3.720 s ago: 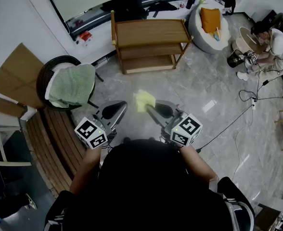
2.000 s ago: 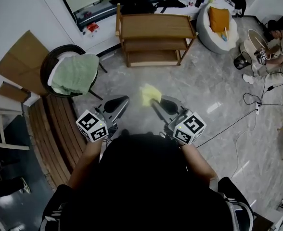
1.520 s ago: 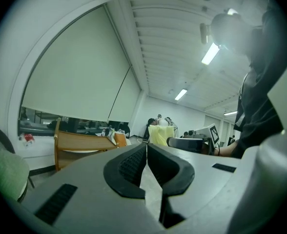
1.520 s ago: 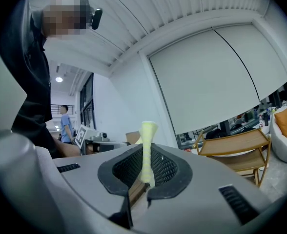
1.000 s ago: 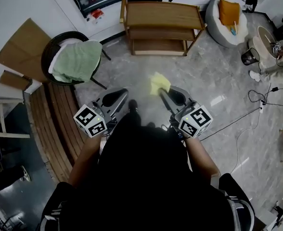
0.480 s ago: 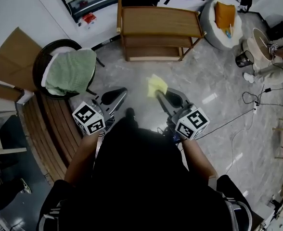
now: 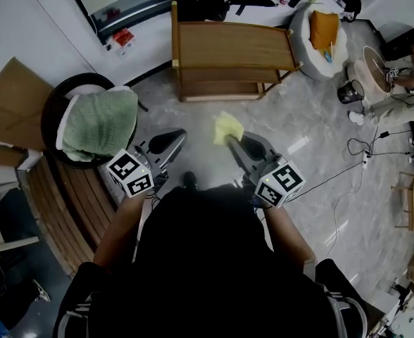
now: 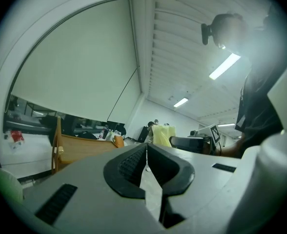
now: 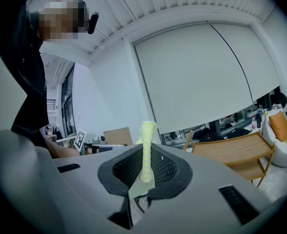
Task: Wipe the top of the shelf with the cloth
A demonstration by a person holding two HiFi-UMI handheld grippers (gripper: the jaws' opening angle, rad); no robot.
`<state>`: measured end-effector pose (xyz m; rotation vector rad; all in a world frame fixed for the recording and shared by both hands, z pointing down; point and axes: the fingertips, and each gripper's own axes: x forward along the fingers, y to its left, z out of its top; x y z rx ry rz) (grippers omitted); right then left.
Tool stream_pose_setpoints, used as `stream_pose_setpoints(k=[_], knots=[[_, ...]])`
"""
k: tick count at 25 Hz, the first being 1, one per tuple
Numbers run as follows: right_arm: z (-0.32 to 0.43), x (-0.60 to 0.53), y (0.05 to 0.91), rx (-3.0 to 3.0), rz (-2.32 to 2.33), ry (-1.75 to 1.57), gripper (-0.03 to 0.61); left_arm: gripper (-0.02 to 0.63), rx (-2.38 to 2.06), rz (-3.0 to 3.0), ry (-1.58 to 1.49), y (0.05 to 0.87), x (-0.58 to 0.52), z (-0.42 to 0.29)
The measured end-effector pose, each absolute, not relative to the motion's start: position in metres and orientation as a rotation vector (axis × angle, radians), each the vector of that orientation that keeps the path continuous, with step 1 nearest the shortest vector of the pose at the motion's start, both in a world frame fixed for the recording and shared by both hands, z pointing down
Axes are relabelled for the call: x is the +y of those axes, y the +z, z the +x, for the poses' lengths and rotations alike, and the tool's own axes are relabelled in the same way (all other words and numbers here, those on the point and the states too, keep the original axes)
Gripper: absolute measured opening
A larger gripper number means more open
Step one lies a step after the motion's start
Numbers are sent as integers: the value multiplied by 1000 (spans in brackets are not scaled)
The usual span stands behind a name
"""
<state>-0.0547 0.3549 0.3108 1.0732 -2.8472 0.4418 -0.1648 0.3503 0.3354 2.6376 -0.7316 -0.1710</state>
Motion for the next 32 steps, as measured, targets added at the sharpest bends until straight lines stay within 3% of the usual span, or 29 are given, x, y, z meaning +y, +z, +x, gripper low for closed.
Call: stream_pose_setpoints(k=[17,32], knots=[[-76,271,322,-2868,1016,457,44,15,-794,2571,-177,356,277,-187],[-27,123,306,-2914,878,412,44,15,-921,2557,-152,336,142,-139]])
